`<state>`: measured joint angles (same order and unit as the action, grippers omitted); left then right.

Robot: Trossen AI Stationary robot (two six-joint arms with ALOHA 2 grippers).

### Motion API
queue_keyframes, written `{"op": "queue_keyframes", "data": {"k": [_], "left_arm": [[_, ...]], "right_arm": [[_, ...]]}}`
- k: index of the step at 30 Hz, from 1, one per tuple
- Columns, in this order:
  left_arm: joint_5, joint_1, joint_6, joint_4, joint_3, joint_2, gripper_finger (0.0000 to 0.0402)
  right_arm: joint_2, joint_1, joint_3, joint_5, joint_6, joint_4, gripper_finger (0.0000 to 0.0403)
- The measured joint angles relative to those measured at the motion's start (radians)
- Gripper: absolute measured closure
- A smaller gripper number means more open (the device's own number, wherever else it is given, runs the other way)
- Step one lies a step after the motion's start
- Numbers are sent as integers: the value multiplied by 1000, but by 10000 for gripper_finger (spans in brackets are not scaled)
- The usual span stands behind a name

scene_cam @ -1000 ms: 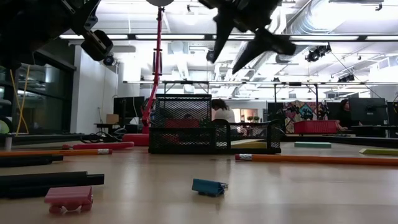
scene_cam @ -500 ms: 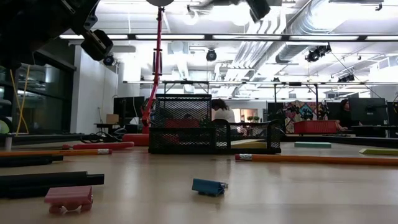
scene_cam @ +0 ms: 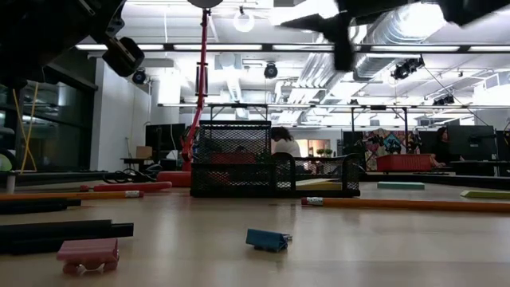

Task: Pick and place office supplies into organizer
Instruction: Put the blue sticky notes into the black desk organizer

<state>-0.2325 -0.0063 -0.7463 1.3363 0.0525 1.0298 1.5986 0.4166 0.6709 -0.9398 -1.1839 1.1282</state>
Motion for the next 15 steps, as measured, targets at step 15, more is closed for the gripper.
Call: {"op": "queue_keyframes", "data": {"k": [15], "left_arm": [[64, 0, -21, -1, 0, 0, 327]], "right_arm": [[-477, 31, -367, -341, -428, -502, 254]]}}
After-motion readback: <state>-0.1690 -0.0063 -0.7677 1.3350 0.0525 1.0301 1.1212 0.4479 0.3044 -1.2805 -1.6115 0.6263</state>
